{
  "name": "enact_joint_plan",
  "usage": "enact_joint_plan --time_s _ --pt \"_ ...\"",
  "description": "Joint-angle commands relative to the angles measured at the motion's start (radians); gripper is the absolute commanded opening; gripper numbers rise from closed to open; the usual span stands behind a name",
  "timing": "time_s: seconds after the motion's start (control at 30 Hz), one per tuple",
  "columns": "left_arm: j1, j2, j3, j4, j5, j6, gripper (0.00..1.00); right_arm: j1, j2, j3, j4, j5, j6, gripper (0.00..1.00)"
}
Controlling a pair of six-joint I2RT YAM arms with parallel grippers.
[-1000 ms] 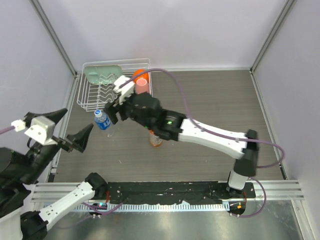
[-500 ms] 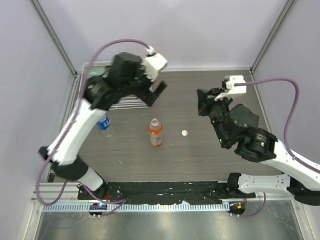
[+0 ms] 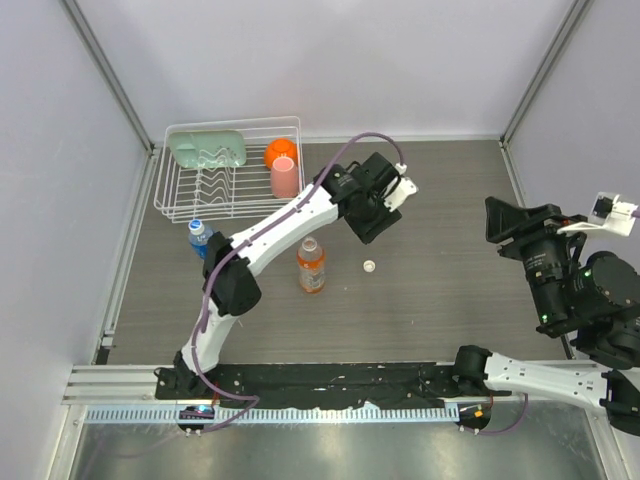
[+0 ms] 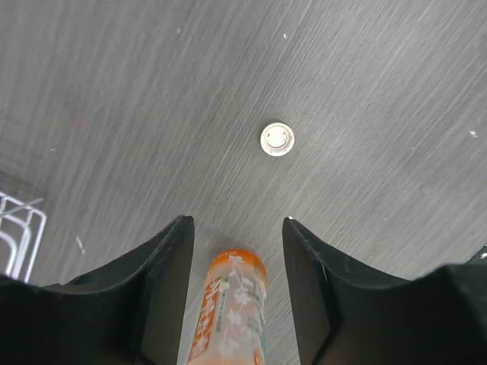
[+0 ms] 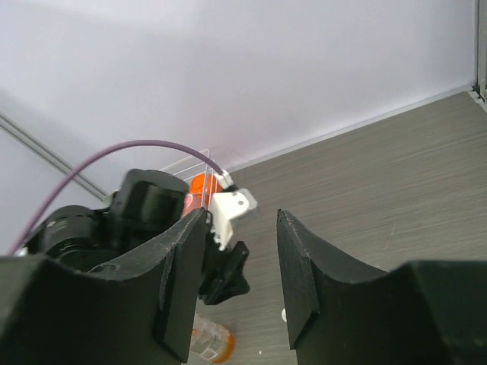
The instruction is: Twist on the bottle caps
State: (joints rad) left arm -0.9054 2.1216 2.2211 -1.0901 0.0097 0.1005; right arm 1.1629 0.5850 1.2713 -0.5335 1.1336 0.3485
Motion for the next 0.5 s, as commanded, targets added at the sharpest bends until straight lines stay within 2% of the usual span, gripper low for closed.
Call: enact_joint_plan --time_s 0.0,0.17,0.4,0.47 --pt "0.008 0.064 -0.007 0.027 0.026 -0.051 0.53 0.003 0.061 0.026 -0.069 0.008 0.014 0.48" --pt "0.008 0.063 -0.162 0.163 0.021 -0.064 0.51 0.003 0.065 0.031 -0.071 -0.009 0.009 0.48" --pt "0.007 0.109 -0.19 0.249 0.042 -0.094 0.51 0.004 0.068 -0.022 -0.068 -0.028 0.027 0.47" --pt "0.007 0.117 -0.212 0.301 0.045 -0.123 0.51 0.003 0.078 -0.029 -0.068 -0.029 0.035 0.44"
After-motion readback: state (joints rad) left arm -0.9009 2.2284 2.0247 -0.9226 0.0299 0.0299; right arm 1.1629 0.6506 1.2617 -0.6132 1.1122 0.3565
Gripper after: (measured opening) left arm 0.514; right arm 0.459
